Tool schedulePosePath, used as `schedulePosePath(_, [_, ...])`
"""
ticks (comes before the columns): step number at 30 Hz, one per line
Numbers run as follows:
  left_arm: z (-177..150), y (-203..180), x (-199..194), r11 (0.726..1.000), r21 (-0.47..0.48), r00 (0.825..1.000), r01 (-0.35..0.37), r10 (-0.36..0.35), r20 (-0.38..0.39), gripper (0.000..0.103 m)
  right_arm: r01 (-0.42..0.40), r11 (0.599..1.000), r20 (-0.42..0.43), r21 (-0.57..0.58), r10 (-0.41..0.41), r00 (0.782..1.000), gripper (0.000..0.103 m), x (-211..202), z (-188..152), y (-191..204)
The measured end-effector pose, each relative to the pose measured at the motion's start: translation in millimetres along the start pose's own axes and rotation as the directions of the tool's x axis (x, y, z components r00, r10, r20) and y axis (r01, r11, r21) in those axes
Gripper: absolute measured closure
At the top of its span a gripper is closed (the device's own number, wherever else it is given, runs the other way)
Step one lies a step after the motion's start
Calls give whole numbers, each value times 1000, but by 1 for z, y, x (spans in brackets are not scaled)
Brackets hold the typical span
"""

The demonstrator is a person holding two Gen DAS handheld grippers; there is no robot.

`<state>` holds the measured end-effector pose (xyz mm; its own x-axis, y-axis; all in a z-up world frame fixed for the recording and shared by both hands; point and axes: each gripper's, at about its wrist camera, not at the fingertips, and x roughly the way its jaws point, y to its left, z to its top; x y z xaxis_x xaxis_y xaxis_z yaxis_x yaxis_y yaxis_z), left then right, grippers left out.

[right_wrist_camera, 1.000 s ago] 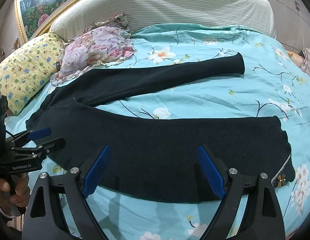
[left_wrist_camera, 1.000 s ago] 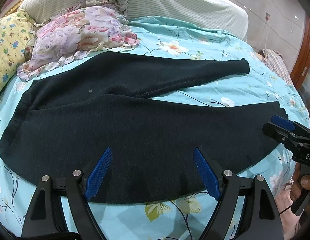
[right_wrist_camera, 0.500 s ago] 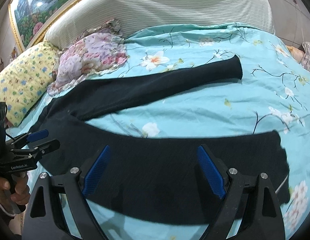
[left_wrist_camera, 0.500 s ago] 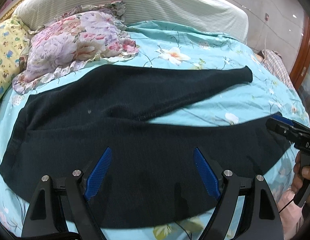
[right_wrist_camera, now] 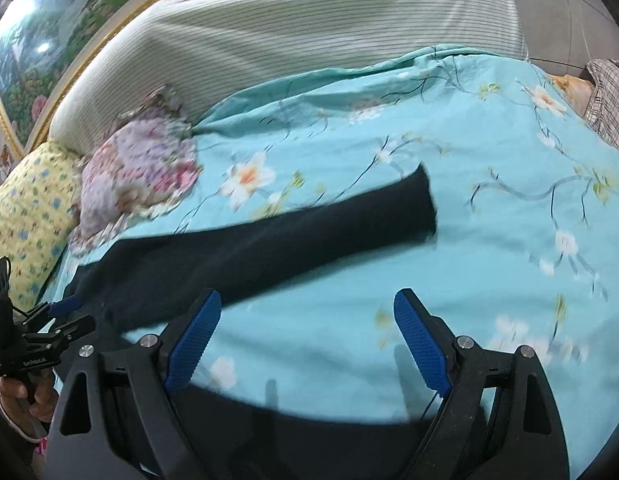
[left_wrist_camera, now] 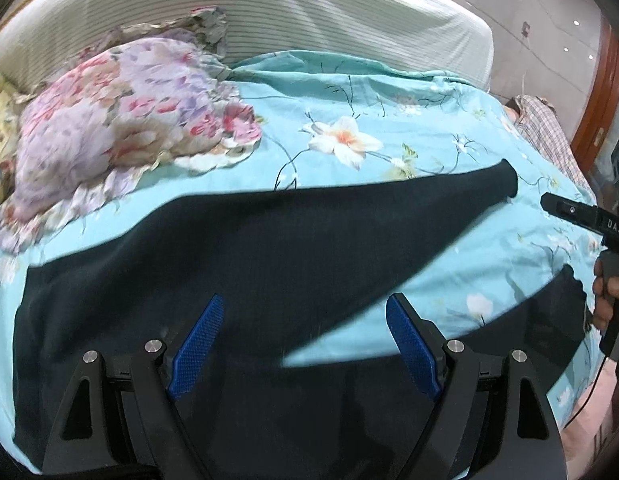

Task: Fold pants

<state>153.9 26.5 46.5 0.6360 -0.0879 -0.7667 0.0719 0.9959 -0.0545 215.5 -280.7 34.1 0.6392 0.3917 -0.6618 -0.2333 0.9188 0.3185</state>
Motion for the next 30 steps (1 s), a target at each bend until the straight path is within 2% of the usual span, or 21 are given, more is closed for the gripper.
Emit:
schedulePosePath(9, [55,1,48,993,88,995,82,-76,-63,19,26,998,-28,60,-25,999,15,30,51,-42])
schedulePosePath(12, [72,2,66,990,122,995,77,-69,-70,19,31,996,-40,85,-28,999,15,40,63,-54])
schedulePosePath(15, [86,1,81,980,169,993,105,-94,-73,19,31,995,-55,99,-26,998,15,51,72,-63])
schedulePosePath(20, [100,1,114,965,210,982,154,-127,-138,19,18,994,-76,109,-10,997,15,67,80,-69])
schedulePosePath(26, [105,-3,152,940,294,970,175,-114,-213,19,9,994,-111,106,3,994,15,87,85,-75])
schedulePosePath(27, [104,-5,160,932,305,961,197,-122,-248,20,5,994,-115,107,7,993,17,89,86,-76])
schedulePosePath(28, [103,-6,165,929,310,957,204,-122,-263,21,0,994,-120,107,13,993,23,91,87,-77])
schedulePosePath(29, [102,-8,168,924,319,954,209,-121,-276,28,-3,994,-124,105,16,992,28,93,87,-78])
schedulePosePath(30, [101,-10,170,921,324,952,215,-124,-281,40,-2,995,-130,102,16,991,38,95,88,-78])
